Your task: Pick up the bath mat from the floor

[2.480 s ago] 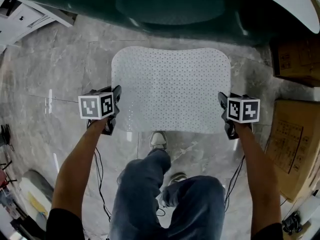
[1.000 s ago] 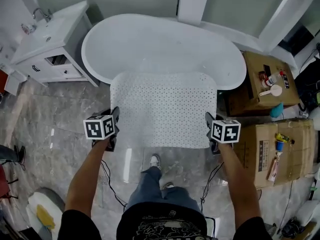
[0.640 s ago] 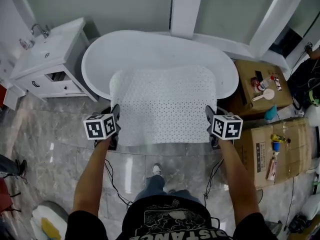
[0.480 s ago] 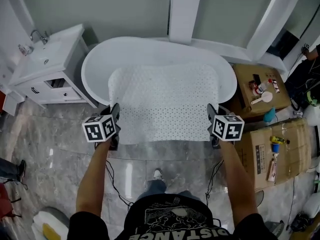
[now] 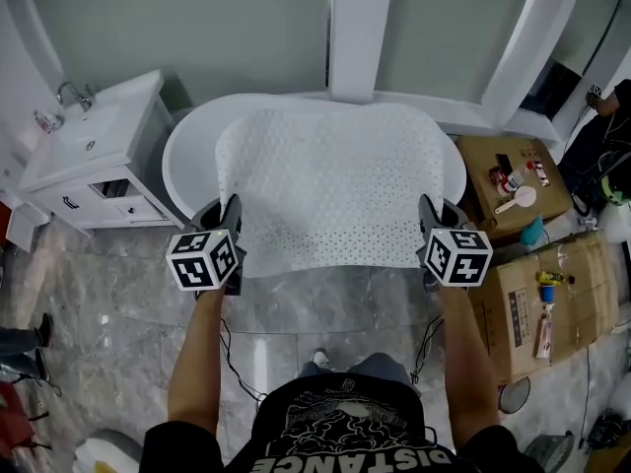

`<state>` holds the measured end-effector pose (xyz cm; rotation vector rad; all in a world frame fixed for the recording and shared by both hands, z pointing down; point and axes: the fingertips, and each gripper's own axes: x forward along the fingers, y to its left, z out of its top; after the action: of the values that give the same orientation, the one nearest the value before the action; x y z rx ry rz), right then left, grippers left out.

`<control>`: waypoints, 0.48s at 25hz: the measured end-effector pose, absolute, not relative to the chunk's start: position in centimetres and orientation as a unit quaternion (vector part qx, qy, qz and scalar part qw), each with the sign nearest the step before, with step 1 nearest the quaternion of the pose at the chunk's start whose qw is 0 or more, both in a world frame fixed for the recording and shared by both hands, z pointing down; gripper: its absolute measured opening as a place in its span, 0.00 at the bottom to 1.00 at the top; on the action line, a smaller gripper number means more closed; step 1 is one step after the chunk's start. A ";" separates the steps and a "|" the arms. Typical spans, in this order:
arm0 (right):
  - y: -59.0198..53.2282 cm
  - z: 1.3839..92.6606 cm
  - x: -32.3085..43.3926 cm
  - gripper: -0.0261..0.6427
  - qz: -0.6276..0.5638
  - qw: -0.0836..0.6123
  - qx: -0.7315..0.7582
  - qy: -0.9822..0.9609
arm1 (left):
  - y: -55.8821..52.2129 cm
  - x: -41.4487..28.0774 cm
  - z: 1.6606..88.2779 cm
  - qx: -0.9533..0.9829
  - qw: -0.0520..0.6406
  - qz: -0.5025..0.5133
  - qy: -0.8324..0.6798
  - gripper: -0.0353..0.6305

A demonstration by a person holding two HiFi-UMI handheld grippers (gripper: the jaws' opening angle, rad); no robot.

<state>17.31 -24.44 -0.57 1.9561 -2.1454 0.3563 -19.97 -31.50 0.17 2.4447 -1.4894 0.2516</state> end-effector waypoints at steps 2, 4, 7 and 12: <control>-24.3 -1.5 17.4 0.08 0.111 0.098 0.671 -0.726 | -31.7 -19.9 -1.1 0.845 0.119 0.078 -0.516 0.10; -24.2 -2.3 17.4 0.08 0.105 0.090 0.677 -0.723 | -31.9 -20.1 -2.3 0.845 0.103 0.071 -0.519 0.10; -24.5 -3.3 17.3 0.08 0.102 0.074 0.681 -0.721 | -32.2 -20.7 -3.9 0.842 0.091 0.055 -0.529 0.10; -25.1 -4.8 17.9 0.08 0.079 0.068 0.682 -0.724 | -32.1 -20.2 -5.0 0.840 0.074 0.047 -0.535 0.10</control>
<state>17.87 -25.11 -4.80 2.0555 -2.1801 0.2373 -20.25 -32.13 -4.98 2.5210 -1.6069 0.1418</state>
